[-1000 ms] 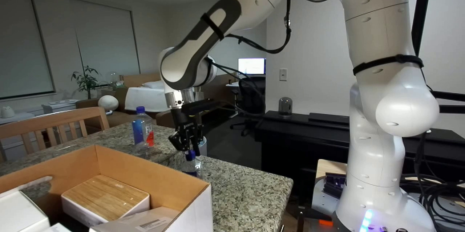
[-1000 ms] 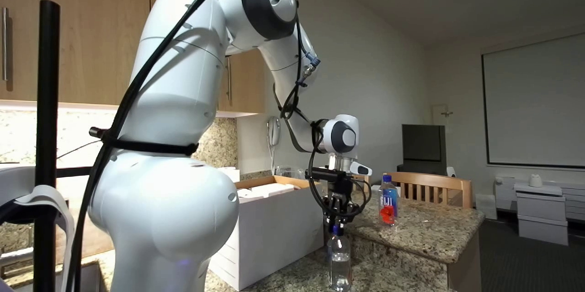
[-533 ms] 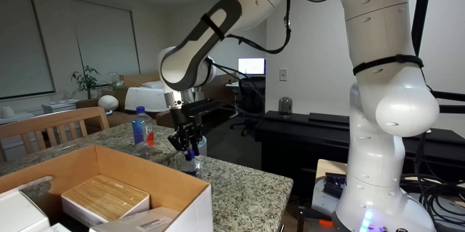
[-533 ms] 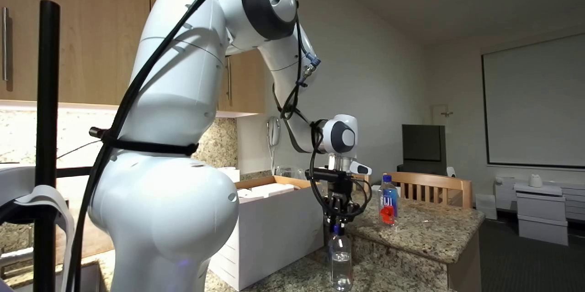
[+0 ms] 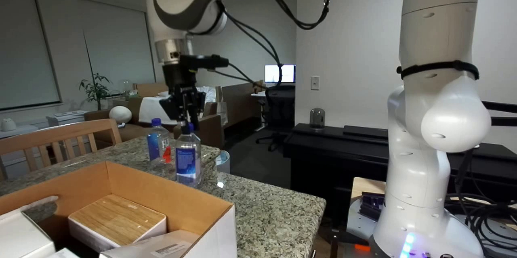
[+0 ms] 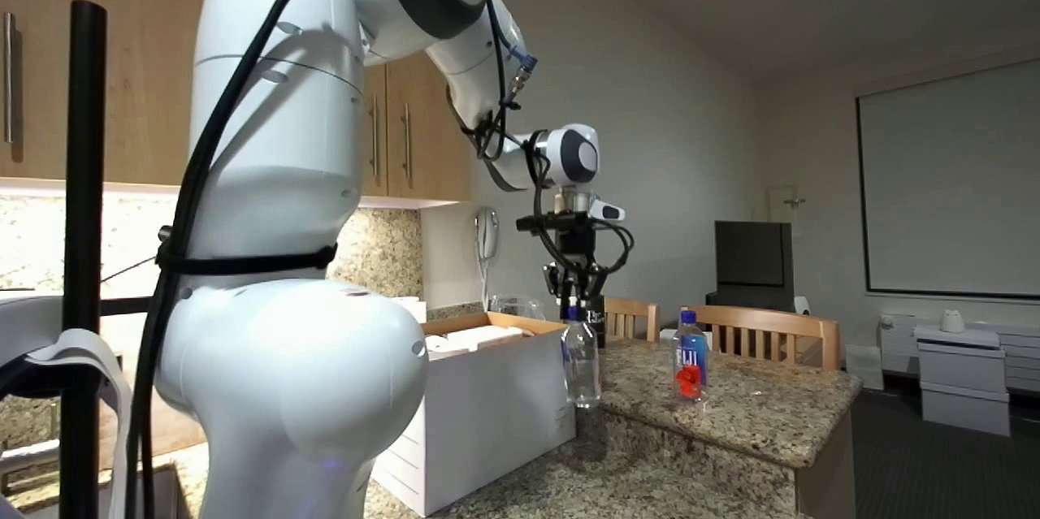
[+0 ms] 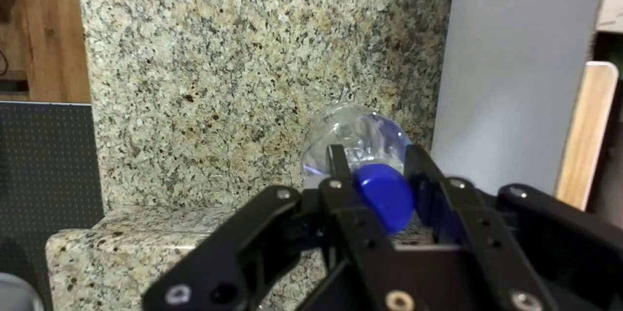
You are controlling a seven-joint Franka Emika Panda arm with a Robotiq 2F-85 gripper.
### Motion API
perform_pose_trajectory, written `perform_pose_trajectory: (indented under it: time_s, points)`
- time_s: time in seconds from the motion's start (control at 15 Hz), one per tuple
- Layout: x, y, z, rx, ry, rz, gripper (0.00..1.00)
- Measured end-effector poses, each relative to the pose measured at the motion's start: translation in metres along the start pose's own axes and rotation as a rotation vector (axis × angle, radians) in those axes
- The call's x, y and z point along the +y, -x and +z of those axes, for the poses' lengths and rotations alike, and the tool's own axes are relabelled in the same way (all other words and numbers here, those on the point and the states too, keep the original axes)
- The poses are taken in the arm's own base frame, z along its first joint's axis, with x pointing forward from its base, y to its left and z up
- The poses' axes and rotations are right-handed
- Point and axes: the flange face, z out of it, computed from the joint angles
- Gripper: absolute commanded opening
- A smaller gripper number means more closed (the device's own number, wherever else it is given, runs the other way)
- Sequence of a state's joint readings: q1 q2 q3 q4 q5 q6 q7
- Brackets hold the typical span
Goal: Put the two bottles in the box
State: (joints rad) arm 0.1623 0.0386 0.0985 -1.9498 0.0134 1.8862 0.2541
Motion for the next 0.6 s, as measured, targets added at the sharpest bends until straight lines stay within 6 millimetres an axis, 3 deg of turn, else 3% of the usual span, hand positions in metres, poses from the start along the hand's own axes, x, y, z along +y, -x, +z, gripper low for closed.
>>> perform_pose_trajectory:
  time_s: [0.33,0.6]
  points:
    - [-0.033,0.038,-0.116,0.013,0.054,-0.021,0.15]
    - [-0.083,0.050,-0.163,0.113,0.071,-0.100,0.15]
